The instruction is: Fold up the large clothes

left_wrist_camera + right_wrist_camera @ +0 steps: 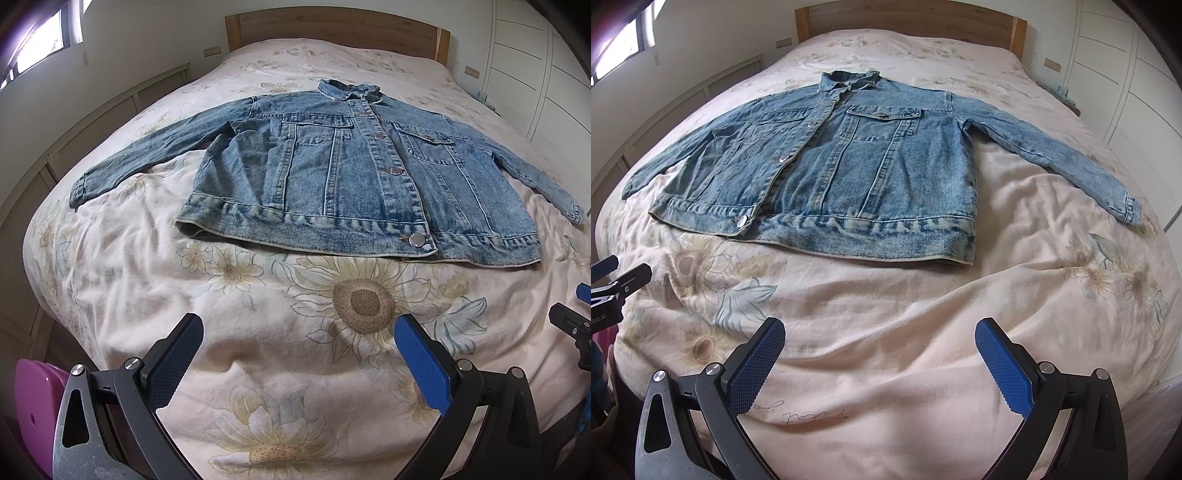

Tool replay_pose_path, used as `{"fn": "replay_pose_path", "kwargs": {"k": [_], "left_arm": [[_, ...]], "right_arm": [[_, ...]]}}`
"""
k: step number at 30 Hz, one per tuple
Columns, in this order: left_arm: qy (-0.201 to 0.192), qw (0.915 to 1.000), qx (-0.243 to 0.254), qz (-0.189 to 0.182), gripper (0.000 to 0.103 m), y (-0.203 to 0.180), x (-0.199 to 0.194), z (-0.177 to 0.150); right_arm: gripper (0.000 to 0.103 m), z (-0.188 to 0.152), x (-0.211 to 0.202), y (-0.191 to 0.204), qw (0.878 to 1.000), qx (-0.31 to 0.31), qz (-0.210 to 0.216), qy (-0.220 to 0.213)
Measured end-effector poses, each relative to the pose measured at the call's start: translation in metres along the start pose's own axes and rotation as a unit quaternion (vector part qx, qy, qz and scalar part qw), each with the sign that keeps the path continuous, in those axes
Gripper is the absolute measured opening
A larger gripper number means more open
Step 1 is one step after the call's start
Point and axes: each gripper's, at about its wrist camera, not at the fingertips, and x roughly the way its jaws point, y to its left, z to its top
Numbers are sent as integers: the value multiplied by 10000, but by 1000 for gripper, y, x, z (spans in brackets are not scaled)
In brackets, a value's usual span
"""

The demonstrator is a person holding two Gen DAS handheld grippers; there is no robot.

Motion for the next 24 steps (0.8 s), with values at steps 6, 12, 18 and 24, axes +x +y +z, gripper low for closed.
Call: {"fn": "replay_pose_path", "kwargs": {"k": [6,12,18,24], "left_arm": [[11,10000,-6,3,102,-1,0,0],[50,10000,-44,-41,102,2,2,0],[69,9999,-22,-92,102,3,4,1],[74,9999,-17,-97,102,3,4,1]], "right_arm": [[103,0,1,-1,10000,19,16,6],[103,-1,2,0,10000,14,12,18],[103,-1,4,0,10000,3,6,28],[103,-1,5,1,10000,-11,14,37]]}}
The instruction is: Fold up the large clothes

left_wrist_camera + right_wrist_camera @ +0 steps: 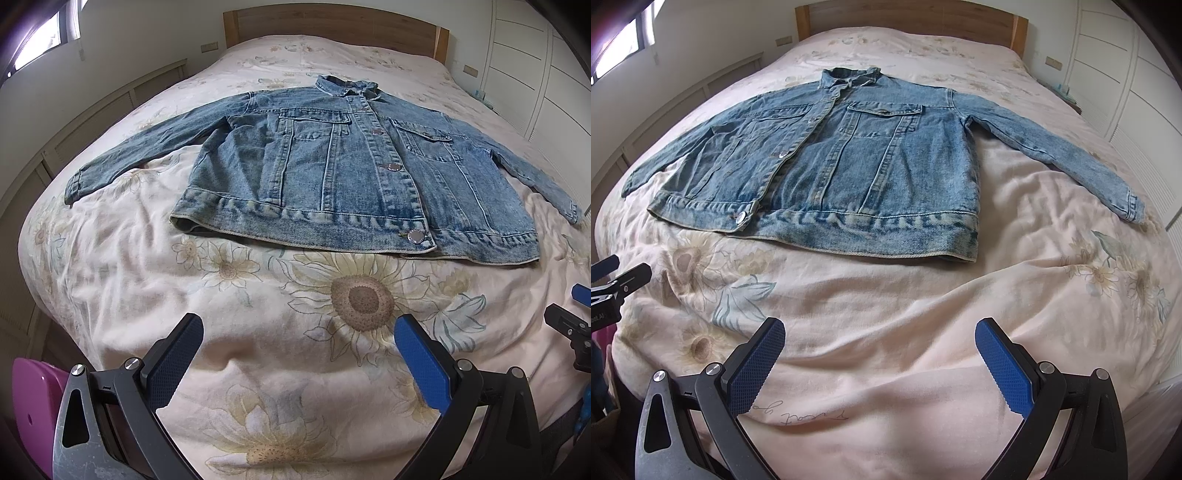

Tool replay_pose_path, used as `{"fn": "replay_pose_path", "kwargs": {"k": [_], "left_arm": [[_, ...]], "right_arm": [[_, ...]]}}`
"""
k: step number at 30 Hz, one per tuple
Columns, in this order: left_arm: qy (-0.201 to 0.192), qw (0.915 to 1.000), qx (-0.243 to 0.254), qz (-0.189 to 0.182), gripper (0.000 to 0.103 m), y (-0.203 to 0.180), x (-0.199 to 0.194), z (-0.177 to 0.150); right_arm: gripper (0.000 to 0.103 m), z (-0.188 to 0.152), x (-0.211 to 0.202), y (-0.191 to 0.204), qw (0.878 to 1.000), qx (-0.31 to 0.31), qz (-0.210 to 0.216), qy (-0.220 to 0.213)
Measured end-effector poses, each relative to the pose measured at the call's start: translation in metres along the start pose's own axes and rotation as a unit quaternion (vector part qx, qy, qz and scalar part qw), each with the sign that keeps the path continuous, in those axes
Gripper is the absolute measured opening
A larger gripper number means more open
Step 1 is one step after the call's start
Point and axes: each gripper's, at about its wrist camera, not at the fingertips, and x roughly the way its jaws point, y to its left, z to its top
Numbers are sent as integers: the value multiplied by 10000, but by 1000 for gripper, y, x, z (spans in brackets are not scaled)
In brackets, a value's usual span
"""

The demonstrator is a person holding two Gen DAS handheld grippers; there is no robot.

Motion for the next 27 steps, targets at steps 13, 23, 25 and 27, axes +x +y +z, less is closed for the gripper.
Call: {"fn": "replay_pose_path", "kwargs": {"k": [13,23,25,27], "left_arm": [[0,10000,40,-50,102,-2,0,-1],[21,9999,71,-97,102,-3,0,-2],[26,9999,100,-99,102,-4,-1,-1],[34,9999,122,-101,102,-5,-1,-1]], "right_arm": [[103,0,-1,-2,10000,4,-4,-26],[103,0,-1,1,10000,-49,-14,0],[103,0,-1,1,10000,-58,-9,7],[103,0,-1,1,10000,-57,-8,6]]}}
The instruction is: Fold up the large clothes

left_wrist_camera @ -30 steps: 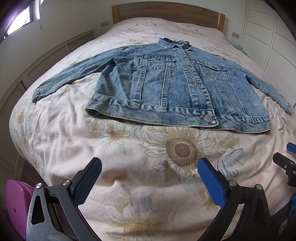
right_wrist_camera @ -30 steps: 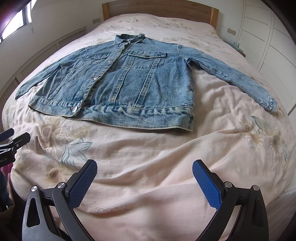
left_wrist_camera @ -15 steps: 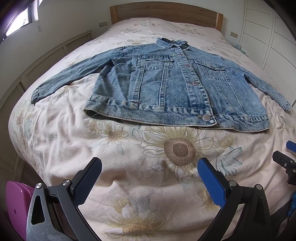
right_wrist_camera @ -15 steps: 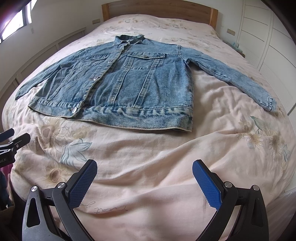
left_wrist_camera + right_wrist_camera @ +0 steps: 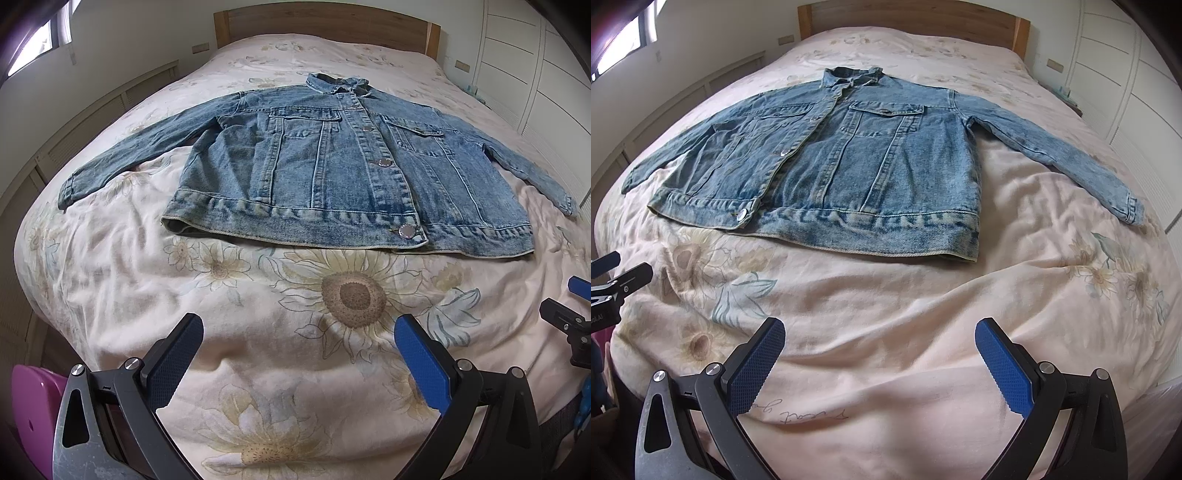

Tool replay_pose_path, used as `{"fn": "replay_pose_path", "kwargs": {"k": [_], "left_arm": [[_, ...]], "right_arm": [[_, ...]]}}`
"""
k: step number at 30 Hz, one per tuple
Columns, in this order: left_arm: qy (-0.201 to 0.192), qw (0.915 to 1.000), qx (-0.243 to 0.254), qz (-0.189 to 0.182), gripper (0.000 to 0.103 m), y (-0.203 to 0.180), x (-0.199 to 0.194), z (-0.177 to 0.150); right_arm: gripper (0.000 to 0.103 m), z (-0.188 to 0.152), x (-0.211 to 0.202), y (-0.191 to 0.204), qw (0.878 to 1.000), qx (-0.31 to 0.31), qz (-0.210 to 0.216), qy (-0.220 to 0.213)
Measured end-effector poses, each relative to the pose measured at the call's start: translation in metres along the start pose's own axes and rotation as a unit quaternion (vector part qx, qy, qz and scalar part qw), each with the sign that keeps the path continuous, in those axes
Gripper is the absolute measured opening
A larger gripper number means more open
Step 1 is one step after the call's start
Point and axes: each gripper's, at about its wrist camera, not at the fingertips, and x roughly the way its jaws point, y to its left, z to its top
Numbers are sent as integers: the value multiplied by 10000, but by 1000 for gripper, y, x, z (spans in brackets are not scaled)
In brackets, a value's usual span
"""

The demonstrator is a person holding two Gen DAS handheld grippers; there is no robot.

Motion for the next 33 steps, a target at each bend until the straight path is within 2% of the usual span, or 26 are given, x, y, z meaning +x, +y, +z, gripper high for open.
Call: {"fn": "replay_pose_path", "kwargs": {"k": [13,19,23,33], "left_arm": [[31,10000,67,42,102,-1,0,12],[38,9999,33,92,102,3,-4,27],[-118,9999,-69,97,102,7,-13,41],[-96,9999,51,6,102,3,-18,67]], "right_arm": [[103,6,1,-8,10000,80,-15,-26],[103,14,2,-6,10000,51,56,-39],[103,28,-4,-12,9997,112,82,-179],[103,58,-14,-50,9971,501,27,-578]]}}
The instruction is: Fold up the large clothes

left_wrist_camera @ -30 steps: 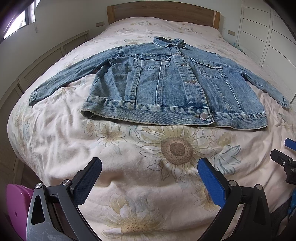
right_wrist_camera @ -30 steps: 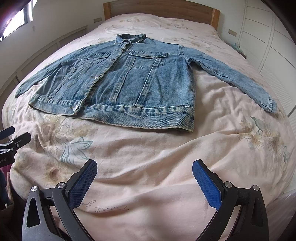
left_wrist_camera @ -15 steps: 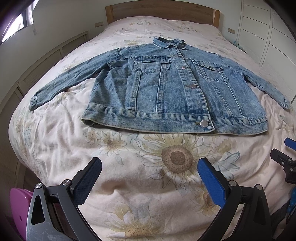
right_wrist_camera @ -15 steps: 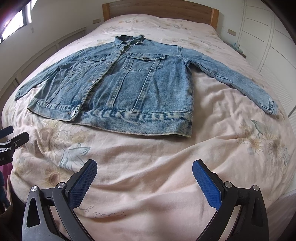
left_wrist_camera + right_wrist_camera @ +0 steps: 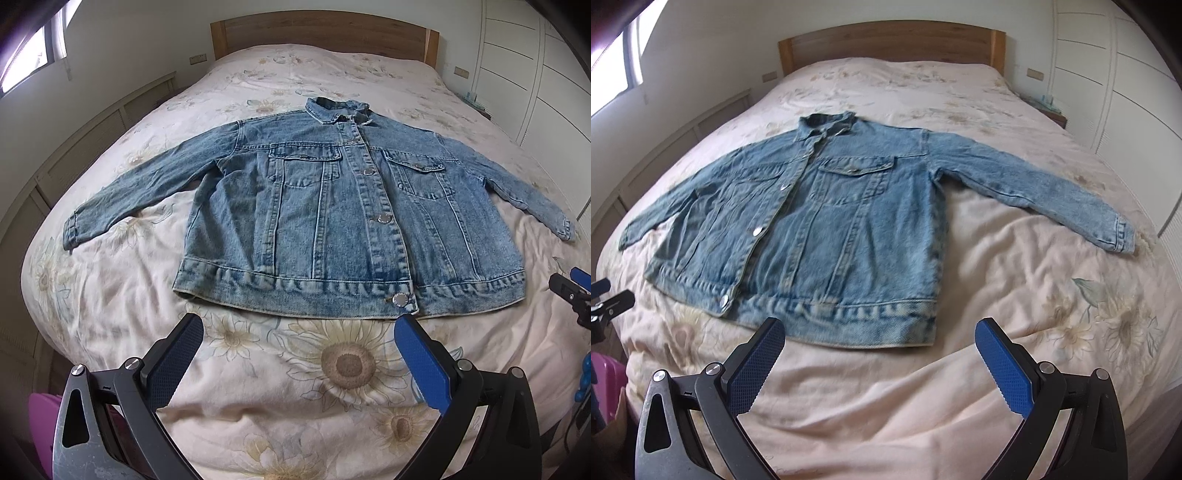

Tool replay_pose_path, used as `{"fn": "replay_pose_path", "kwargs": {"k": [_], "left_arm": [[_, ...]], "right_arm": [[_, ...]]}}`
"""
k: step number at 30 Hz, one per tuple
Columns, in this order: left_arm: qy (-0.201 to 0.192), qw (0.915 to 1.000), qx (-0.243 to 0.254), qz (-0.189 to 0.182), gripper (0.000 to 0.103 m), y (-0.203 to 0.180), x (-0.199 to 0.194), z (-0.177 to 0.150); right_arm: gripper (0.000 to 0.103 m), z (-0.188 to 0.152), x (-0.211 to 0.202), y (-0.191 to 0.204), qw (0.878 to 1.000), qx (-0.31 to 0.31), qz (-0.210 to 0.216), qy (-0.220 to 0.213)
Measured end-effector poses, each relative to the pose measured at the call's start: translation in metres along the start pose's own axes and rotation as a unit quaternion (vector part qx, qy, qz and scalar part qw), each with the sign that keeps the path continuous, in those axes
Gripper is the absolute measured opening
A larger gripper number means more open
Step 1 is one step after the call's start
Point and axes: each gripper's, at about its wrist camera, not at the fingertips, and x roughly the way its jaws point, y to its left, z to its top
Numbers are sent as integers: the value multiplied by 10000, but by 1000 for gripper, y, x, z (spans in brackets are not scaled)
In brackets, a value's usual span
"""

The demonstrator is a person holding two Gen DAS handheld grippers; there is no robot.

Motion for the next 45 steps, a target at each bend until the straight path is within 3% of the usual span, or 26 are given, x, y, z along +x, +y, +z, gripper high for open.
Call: {"fn": "replay_pose_path", "kwargs": {"k": [13,19,24,30,36,45], "left_arm": [[234,9983,-486,200,102,18,2,29],[56,9947,-644,799,102,28,-7,51],[96,9926,-751,954,102,34,-8,59],[277,9892,-972,1058,102,40,0,61],[355,9856,-1144,1195,102,50,5,63],[569,9803,-1439,1224,102,64,18,59]], "right_arm": [[103,27,4,-96,9963,784,-288,-191],[103,33,13,-141,9919,1197,-366,-235],[103,35,27,-186,9845,1682,-449,-205],[103,31,50,-240,9718,2283,-590,-87],[103,28,78,-302,9469,3168,-538,21],[102,31,107,-352,9192,3920,-370,50]]}}
